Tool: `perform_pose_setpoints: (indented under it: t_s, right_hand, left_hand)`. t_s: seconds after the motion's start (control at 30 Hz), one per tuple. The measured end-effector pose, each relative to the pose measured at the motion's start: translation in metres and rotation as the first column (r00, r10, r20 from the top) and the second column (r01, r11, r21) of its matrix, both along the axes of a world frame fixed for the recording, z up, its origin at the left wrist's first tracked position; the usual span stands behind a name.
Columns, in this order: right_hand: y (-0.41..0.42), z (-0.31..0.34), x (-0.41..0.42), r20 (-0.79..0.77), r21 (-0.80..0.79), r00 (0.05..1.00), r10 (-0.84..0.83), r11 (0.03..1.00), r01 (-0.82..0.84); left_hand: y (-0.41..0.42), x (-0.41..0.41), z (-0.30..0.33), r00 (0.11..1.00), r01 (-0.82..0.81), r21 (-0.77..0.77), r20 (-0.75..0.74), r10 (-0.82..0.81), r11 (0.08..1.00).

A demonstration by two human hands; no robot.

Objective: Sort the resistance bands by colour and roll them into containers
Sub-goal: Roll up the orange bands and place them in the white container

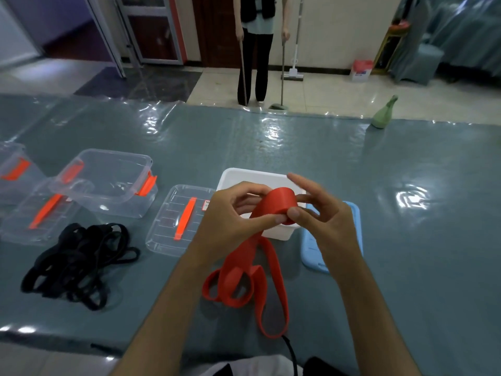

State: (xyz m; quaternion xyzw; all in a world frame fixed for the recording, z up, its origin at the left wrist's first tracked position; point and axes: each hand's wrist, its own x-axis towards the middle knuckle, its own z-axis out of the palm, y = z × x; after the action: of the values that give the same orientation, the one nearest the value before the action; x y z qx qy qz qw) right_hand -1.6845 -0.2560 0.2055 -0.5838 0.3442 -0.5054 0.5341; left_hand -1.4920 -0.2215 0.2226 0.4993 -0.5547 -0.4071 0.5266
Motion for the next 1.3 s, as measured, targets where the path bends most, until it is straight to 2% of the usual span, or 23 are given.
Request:
perform_pose_setpoints:
  t_s: [0.13, 0.3, 0.43, 0.6, 0.77, 0.93, 1.1, 1.23, 1.3]
  right_hand:
    - [-0.008, 0.006, -0.017, -0.122, -0.09, 0.986, 0.11, 0.988, -0.121]
    - [-0.016, 0.009, -0.028, -0.18, -0.188, 0.981, 0.068, 0.977, -0.103]
    - [-0.02, 0.003, -0.02, -0.046, -0.172, 0.999, 0.001, 0.985, -0.009]
    - [-0.017, 0.005, 0.002, 0.214, 0.094, 0.977, 0.01, 0.995, -0.031]
    - [-0.025, 0.01, -0.006, 0.121, 0.051, 0.988, 0.094, 0.994, -0.101]
    - [-0.024, 0.009, 0.001, 0.21, 0.027, 0.977, 0.029, 0.999, -0.035]
    - [-0.028, 0.002, 0.004, 0.31, 0.109, 0.95, 0.042, 0.991, -0.08]
    - [-0.035, 0.003, -0.003, 0.125, 0.077, 0.992, 0.003, 0.997, -0.013]
    - [-0.034, 0.007, -0.003, 0.105, 0.044, 0.994, -0.015, 0.999, 0.01]
  left_hand:
    - [-0.004, 0.004, -0.001, 0.988, 0.062, -0.029, 0.145, -0.058, 0.998]
    - [-0.008, -0.007, -0.011, 0.99, 0.023, -0.053, 0.141, -0.015, 0.998]
    - [-0.01, -0.014, -0.014, 0.997, 0.027, -0.06, 0.071, -0.023, 0.998]
    - [-0.01, -0.016, -0.015, 0.983, -0.132, -0.117, -0.142, 0.115, 0.984]
    - [-0.01, -0.013, -0.013, 0.98, -0.135, -0.171, -0.167, 0.106, 0.976]
    - [-0.017, -0.013, -0.013, 0.981, -0.077, -0.136, -0.188, 0.051, 0.988]
    - [-0.025, -0.007, -0.016, 0.994, -0.047, -0.188, -0.101, 0.028, 0.981]
    - [-0.026, -0.005, -0.015, 0.996, -0.086, -0.22, -0.055, 0.075, 0.972]
    - [-0.027, -0.01, -0.015, 0.993, -0.105, -0.196, -0.074, 0.092, 0.975]
